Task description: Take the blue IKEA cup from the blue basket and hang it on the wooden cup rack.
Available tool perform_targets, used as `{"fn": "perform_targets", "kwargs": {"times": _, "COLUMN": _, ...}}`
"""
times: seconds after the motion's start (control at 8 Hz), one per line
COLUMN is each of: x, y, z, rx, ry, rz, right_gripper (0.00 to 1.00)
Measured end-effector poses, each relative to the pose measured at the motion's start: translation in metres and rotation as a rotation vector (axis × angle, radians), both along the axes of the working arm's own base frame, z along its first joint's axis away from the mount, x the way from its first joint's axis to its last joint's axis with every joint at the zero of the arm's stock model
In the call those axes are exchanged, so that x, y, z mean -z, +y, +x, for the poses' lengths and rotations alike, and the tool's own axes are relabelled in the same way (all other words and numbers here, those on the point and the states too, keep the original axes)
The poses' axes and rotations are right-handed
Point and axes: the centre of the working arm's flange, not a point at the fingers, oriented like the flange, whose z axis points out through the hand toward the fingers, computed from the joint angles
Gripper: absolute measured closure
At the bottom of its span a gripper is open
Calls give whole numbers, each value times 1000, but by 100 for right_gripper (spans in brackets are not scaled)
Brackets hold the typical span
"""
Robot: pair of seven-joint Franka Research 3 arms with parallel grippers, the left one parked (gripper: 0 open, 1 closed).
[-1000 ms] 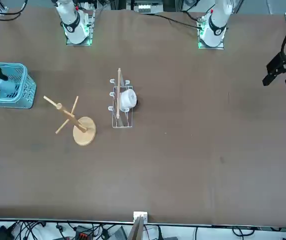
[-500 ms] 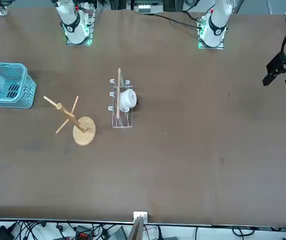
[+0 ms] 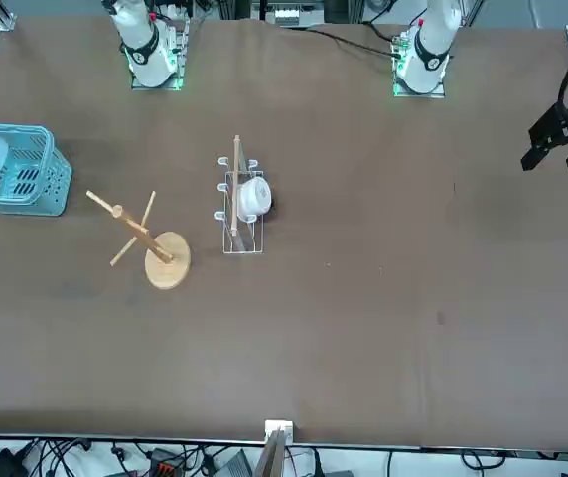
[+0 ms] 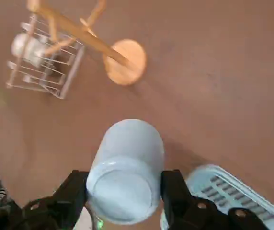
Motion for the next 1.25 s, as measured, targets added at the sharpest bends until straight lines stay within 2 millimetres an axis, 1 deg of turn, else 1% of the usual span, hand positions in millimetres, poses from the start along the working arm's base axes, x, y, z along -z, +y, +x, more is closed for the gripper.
{"fn": "perform_targets", "kwargs": {"times": 0.25, "x": -4, "y": 25, "z": 11, "rx": -23, "ry": -47, "rz": 151, "right_gripper": 15}}
{"fn": "perform_targets", "kwargs": {"times": 0.5, "x": -2, "y": 56, "z": 30, "rx": -58, "ry": -83, "rz": 263, "right_gripper": 15}}
{"fn": "perform_targets", "kwargs": {"times": 0.75, "x": 10, "y": 86, "z": 52, "rx": -86, "ry": -102, "rz": 328, "right_gripper": 15}}
{"fn": "perform_targets", "kwargs": {"times": 1.0, "x": 29, "y": 111, "z": 75, "rx": -94, "ry": -118, "rz": 332, "right_gripper": 15}}
{"fn": "perform_targets", "kwargs": {"times": 1.25, "x": 46, "y": 121, "z": 86, "rx": -87, "ry": -123, "rz": 325, "right_gripper": 15}}
